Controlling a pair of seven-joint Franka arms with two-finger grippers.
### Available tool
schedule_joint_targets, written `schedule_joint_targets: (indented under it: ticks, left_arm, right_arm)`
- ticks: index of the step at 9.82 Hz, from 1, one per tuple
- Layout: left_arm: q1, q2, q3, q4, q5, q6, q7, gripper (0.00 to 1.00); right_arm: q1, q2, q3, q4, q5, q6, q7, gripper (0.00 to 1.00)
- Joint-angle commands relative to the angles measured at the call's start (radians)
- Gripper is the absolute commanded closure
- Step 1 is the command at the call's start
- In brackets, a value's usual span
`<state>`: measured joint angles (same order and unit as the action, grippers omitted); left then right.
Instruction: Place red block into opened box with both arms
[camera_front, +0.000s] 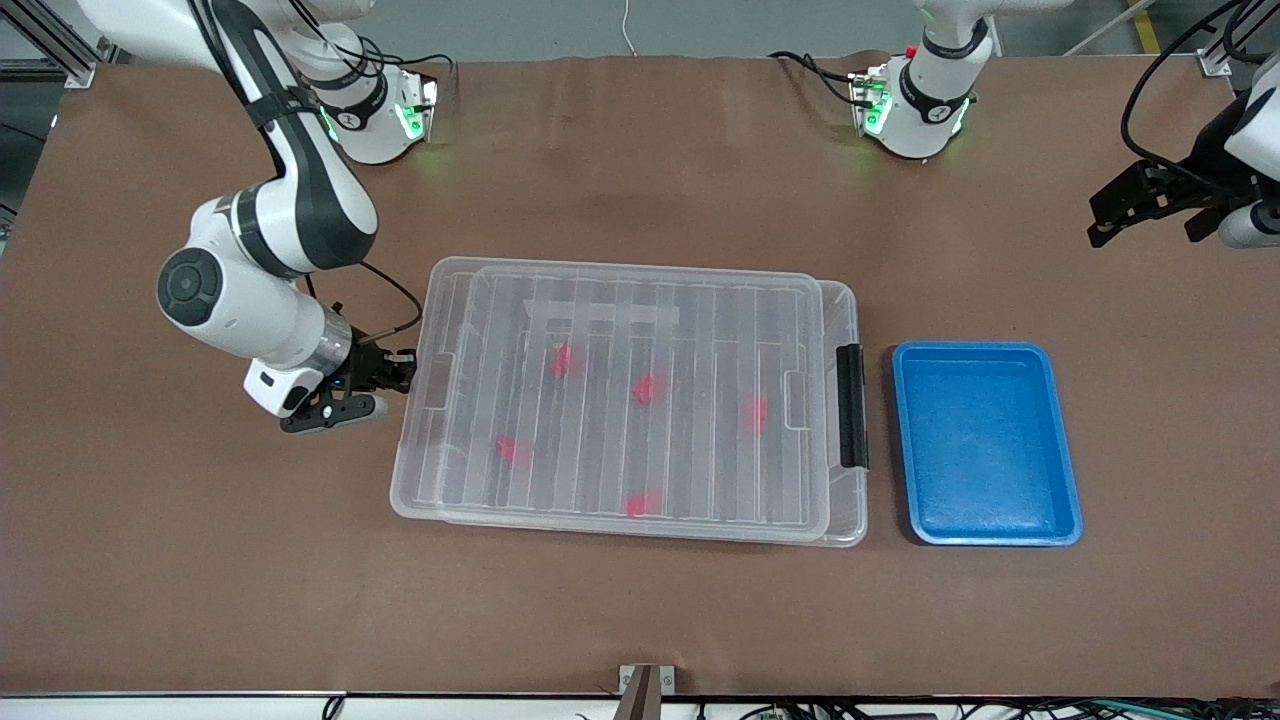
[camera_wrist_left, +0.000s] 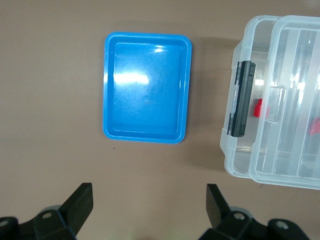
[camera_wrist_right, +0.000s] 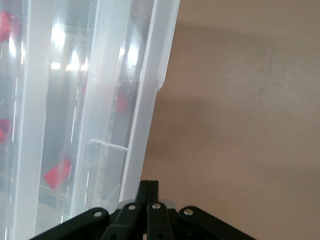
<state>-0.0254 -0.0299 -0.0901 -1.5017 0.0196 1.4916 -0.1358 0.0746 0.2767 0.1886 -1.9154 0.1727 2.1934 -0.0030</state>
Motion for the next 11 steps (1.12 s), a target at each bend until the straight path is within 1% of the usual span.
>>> schedule_joint_targets:
  ticks: [1, 2, 3, 4, 5, 6, 8, 9, 10, 11]
  left_arm:
    - [-0.002, 0.018, 0.000, -0.005, -0.007, -0.020, 0.015, 0.00]
    - [-0.004, 0.016, -0.002, -0.005, -0.006, -0.031, 0.015, 0.00]
    - [-0.005, 0.018, -0.002, -0.005, -0.004, -0.034, 0.015, 0.00]
    - [-0.005, 0.016, -0.002, -0.005, -0.004, -0.037, 0.015, 0.00]
    - [-0.007, 0.016, -0.003, -0.005, -0.004, -0.046, 0.016, 0.00]
    - [-0.008, 0.018, -0.003, -0.005, -0.003, -0.047, 0.015, 0.00]
    - [-0.005, 0.015, -0.014, -0.005, -0.004, -0.050, 0.013, 0.00]
    - [-0.004, 0.015, -0.016, -0.003, -0.003, -0.050, 0.012, 0.00]
    - [-0.004, 0.015, -0.016, -0.002, -0.003, -0.050, 0.013, 0.00]
    - [-0.005, 0.015, -0.016, -0.003, -0.003, -0.050, 0.013, 0.00]
  right_arm:
    - [-0.008, 0.013, 0.005, 0.033, 0.010, -0.010, 0.015, 0.78]
    - [-0.027, -0.002, 0.000, 0.033, 0.005, -0.047, 0.017, 0.08]
    - [-0.062, -0.074, -0.006, 0.048, -0.014, -0.131, 0.021, 0.00]
    - [-0.087, -0.156, -0.020, 0.052, -0.081, -0.191, 0.075, 0.00]
    - [-0.081, -0.224, -0.047, 0.065, -0.157, -0.252, 0.172, 0.00]
    - [-0.085, -0.275, -0.057, 0.096, -0.203, -0.344, 0.220, 0.00]
    - [-0.081, -0.352, -0.156, 0.140, -0.202, -0.453, 0.210, 0.00]
    - [-0.081, -0.352, -0.197, 0.212, -0.191, -0.554, 0.206, 0.00]
    - [-0.085, -0.346, -0.219, 0.324, -0.191, -0.666, 0.177, 0.00]
    - [-0.088, -0.344, -0.253, 0.390, -0.191, -0.769, 0.114, 0.00]
